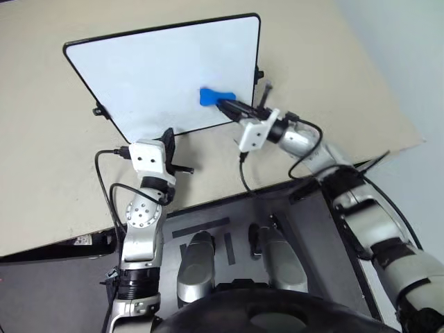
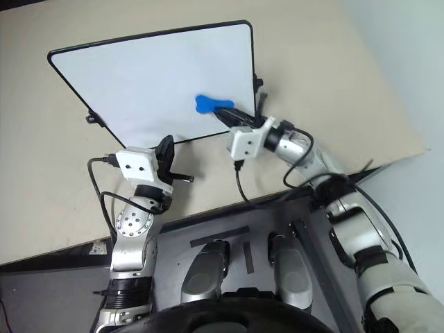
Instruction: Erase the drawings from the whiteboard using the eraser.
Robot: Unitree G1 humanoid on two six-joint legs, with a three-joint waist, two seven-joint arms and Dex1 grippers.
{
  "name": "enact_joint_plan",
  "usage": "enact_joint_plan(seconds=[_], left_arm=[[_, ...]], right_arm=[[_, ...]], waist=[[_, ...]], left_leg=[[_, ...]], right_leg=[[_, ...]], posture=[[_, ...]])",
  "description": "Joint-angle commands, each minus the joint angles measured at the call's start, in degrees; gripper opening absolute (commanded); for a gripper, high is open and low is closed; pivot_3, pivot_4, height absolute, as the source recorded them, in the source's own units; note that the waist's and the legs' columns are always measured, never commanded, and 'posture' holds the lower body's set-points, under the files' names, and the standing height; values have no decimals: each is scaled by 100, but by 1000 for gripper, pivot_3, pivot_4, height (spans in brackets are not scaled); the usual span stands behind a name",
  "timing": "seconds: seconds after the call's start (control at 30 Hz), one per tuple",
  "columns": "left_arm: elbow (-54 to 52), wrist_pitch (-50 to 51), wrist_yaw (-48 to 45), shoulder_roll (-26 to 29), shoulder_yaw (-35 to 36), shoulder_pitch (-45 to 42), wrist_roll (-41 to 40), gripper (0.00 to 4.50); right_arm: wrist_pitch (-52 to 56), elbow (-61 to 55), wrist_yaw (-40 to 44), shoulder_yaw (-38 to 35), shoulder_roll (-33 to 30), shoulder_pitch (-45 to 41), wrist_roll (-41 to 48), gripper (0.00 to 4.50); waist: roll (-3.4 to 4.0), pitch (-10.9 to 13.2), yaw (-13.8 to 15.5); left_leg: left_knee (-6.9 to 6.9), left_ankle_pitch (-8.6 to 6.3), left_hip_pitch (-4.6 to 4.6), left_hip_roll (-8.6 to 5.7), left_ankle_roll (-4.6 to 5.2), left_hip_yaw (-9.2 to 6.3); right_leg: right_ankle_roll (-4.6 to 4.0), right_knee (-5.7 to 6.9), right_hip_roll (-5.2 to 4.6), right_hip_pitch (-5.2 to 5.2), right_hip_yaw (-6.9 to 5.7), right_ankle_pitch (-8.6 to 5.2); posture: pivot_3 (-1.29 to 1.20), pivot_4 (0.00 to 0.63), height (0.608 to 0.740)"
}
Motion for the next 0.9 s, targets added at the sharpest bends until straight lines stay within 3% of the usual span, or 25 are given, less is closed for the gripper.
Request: enact_joint_plan(seconds=[0.03, 0.2, 0.3, 0.63, 0.9], left_arm=[[-211, 5, -84, 76, 24, -45, -78, 0], [-185, 51, -174, 155, 55, -89, -112, 0], [-149, 69, -200, 202, 70, -145, -134, 0], [-174, 146, -321, 327, 62, -251, -150, 0], [-224, 293, -502, 464, 88, -301, -241, 0]], right_arm=[[829, -1255, 1218, -179, -413, 590, 1051, 14], [1916, -2187, 2279, -302, -972, 1327, 1805, 14], [2240, -2332, 2551, -349, -1051, 1461, 1945, 789], [2375, -2681, 2280, -849, -783, 1437, 1909, 4340], [3197, -3523, 2250, -1309, -681, 2023, 2475, 4460]], waist=[[-3, -2, 3], [-9, -6, 17], [-9, -6, 10], [-8, -5, -1], [-9, -5, 24]], left_leg=[[1, -7, -6, -3, -1, 2], [11, -45, -10, -13, 6, 10], [11, -47, -5, -16, 6, 11], [18, -30, 41, -20, 29, 8], [16, -36, 47, -28, 24, 6]], right_leg=[[7, -4, -2, -1, 1, -10], [19, -7, -5, -1, 5, -35], [20, -4, -5, -1, 9, -36], [12, 7, -2, 36, 14, -26], [28, 2, -5, 46, 15, -37]], posture=[[0, 150, 740], [0, 150, 740], [0, 150, 740], [0, 150, 740], [0, 150, 740]])
